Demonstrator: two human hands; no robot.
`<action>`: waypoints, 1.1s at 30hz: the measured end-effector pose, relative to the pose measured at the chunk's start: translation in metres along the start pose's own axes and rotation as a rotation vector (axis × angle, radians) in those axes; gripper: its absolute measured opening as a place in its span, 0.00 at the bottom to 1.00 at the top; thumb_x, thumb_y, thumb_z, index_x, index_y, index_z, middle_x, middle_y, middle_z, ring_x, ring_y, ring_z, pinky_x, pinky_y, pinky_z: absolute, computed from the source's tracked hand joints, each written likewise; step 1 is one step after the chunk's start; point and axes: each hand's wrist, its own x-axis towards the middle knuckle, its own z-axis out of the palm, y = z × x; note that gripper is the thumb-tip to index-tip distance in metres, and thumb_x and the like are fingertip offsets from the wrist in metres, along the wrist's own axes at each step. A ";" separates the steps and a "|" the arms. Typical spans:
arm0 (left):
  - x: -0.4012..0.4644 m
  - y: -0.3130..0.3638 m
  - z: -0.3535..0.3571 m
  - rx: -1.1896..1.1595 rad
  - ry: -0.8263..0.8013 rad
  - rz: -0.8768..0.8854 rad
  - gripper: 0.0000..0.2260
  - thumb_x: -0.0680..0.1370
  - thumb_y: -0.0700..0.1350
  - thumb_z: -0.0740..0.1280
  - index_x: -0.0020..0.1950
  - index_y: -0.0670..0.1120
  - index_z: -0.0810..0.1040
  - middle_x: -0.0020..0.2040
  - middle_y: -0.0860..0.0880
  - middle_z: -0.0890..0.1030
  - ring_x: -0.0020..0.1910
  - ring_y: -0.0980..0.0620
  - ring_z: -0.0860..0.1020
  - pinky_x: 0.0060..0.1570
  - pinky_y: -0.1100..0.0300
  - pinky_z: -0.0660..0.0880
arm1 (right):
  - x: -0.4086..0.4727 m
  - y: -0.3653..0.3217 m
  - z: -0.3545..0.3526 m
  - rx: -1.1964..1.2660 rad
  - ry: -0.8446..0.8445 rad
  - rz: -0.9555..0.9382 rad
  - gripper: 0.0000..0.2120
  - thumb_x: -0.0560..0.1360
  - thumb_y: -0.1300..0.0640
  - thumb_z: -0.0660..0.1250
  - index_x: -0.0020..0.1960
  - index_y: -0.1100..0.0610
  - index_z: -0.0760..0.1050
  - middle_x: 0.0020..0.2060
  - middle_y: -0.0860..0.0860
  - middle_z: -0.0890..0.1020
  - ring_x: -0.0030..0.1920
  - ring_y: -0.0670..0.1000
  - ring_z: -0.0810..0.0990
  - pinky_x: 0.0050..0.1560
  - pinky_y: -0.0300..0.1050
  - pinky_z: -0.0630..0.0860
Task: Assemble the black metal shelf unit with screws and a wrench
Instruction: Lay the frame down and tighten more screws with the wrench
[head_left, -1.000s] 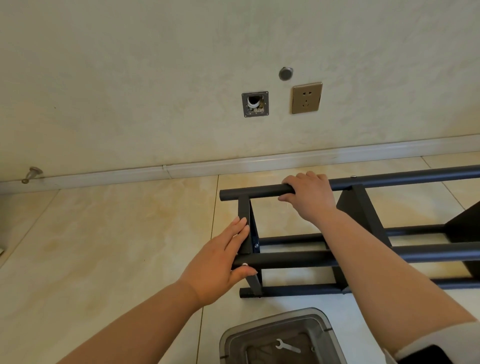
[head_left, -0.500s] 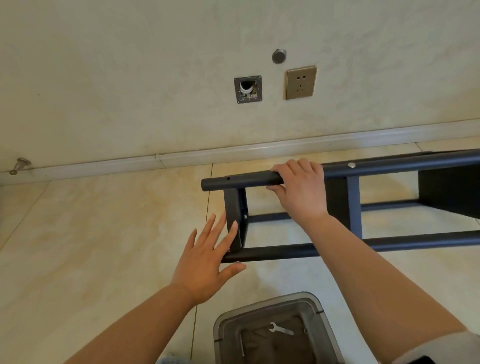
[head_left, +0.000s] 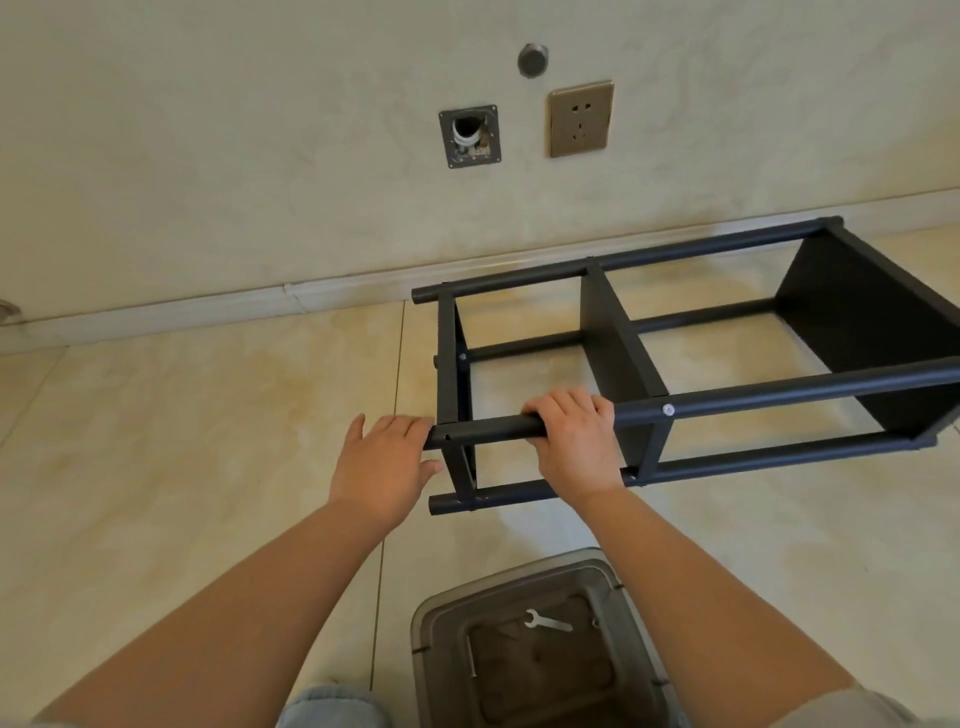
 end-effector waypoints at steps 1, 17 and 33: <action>0.000 0.004 0.004 -0.010 -0.018 -0.006 0.22 0.82 0.55 0.55 0.74 0.53 0.59 0.71 0.54 0.67 0.71 0.53 0.63 0.73 0.50 0.51 | -0.003 0.002 0.002 0.005 -0.012 0.005 0.10 0.75 0.60 0.68 0.56 0.53 0.77 0.50 0.49 0.79 0.55 0.53 0.72 0.61 0.46 0.60; -0.015 0.023 0.037 0.068 -0.128 0.084 0.29 0.82 0.49 0.57 0.78 0.53 0.43 0.63 0.49 0.72 0.56 0.49 0.75 0.48 0.57 0.71 | -0.043 0.007 0.022 -0.070 -0.145 -0.058 0.15 0.70 0.53 0.72 0.55 0.54 0.76 0.50 0.50 0.77 0.52 0.54 0.74 0.56 0.49 0.70; -0.018 0.011 0.045 0.003 -0.206 0.137 0.35 0.79 0.34 0.58 0.77 0.56 0.44 0.64 0.51 0.68 0.56 0.50 0.71 0.47 0.59 0.74 | -0.132 -0.040 0.091 -0.219 -1.077 -0.529 0.20 0.77 0.56 0.63 0.67 0.60 0.68 0.62 0.60 0.74 0.60 0.61 0.74 0.57 0.55 0.71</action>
